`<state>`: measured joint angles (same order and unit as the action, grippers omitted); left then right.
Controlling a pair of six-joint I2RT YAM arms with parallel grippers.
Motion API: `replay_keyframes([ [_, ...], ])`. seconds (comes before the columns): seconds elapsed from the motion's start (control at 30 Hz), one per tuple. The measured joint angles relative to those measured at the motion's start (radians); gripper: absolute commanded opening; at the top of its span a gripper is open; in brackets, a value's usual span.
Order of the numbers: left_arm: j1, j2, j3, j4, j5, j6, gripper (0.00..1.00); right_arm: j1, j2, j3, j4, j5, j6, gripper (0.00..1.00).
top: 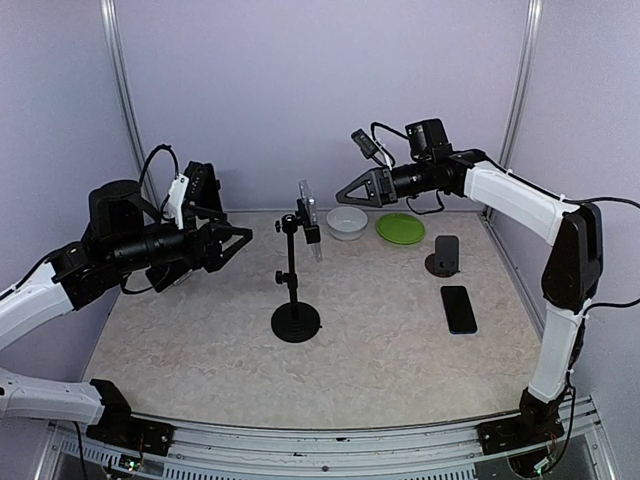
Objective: Remove the phone from the phone stand
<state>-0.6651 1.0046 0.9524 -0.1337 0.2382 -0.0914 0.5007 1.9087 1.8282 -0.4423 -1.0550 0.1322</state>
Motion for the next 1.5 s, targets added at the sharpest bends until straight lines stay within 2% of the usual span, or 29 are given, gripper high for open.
replay_keyframes([
  [0.13, -0.011, -0.032, -0.109, 0.014, -0.079, -0.106, 0.86, 0.008, 0.006, -0.006, -0.002, 0.001, 0.000, 0.83],
  [0.33, -0.050, -0.006, -0.250, 0.029, -0.169, -0.271, 0.75, 0.008, 0.006, -0.043, 0.012, 0.016, 0.015, 0.79],
  [0.47, -0.050, 0.012, -0.340, 0.060, -0.177, -0.378, 0.69, 0.008, 0.006, -0.097, 0.032, 0.036, 0.037, 0.77],
  [0.63, -0.048, 0.011, -0.472, 0.123, -0.176, -0.531, 0.68, 0.008, 0.014, -0.194, 0.054, 0.084, 0.098, 0.69],
  [0.83, -0.002, 0.020, -0.616, 0.233, -0.136, -0.694, 0.67, 0.020, 0.076, -0.254, 0.079, 0.130, 0.176, 0.67],
  [1.03, 0.024, 0.165, -0.629, 0.349, -0.052, -0.780, 0.66, 0.084, 0.165, -0.257, 0.082, 0.174, 0.223, 0.62],
  [1.27, -0.021, 0.350, -0.630, 0.507, 0.015, -0.860, 0.54, 0.146, 0.265, -0.255, 0.089, 0.203, 0.260, 0.56],
  [1.5, -0.046, 0.478, -0.627, 0.648, 0.025, -0.938, 0.45, 0.151, 0.350, -0.237, 0.123, 0.215, 0.305, 0.50],
])
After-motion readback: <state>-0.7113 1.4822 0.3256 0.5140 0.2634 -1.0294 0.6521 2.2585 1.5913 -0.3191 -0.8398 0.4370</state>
